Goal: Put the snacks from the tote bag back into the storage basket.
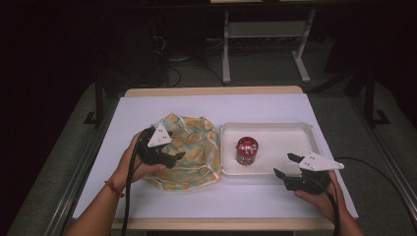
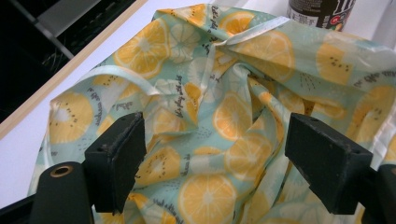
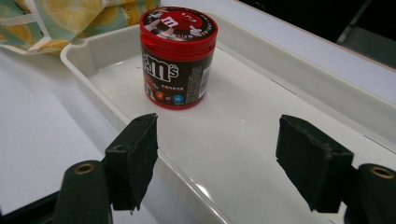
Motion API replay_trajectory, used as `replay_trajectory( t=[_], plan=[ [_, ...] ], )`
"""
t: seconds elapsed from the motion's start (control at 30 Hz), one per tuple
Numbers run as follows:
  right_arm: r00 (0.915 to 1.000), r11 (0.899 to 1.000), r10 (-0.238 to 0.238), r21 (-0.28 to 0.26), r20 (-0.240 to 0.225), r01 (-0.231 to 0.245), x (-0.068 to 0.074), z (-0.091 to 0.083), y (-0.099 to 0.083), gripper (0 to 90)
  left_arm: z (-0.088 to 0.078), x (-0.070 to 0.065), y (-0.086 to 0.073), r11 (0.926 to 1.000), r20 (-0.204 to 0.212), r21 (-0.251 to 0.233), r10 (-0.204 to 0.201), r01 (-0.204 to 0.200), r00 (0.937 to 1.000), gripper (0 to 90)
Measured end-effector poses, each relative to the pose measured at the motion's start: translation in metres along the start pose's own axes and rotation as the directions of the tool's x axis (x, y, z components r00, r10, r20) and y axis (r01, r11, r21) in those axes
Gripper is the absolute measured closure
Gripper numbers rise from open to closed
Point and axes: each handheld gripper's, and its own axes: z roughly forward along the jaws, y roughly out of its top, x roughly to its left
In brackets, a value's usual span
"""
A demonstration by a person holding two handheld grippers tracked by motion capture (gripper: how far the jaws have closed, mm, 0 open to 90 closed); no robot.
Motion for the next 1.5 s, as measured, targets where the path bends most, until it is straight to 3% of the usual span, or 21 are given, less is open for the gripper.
replay_trajectory(
  t=[0.7, 1.5],
  plan=[
    [1.0000, 1.000, -0.002, -0.002, 0.000, 0.002, 0.000, 0.001, 0.000, 28.8, -0.015, 0.008, -0.024, 0.9997, -0.044, 0.024, -0.003, 0.004, 0.9990, 20.4],
    [1.0000, 1.000, -0.004, -0.006, -0.001, 0.004, 0.000, 0.001, 0.002, 28.7, -0.039, 0.019, -0.062, 0.9967, -0.097, 0.013, -0.078, 0.080, 0.9922, 19.9]
  ],
)
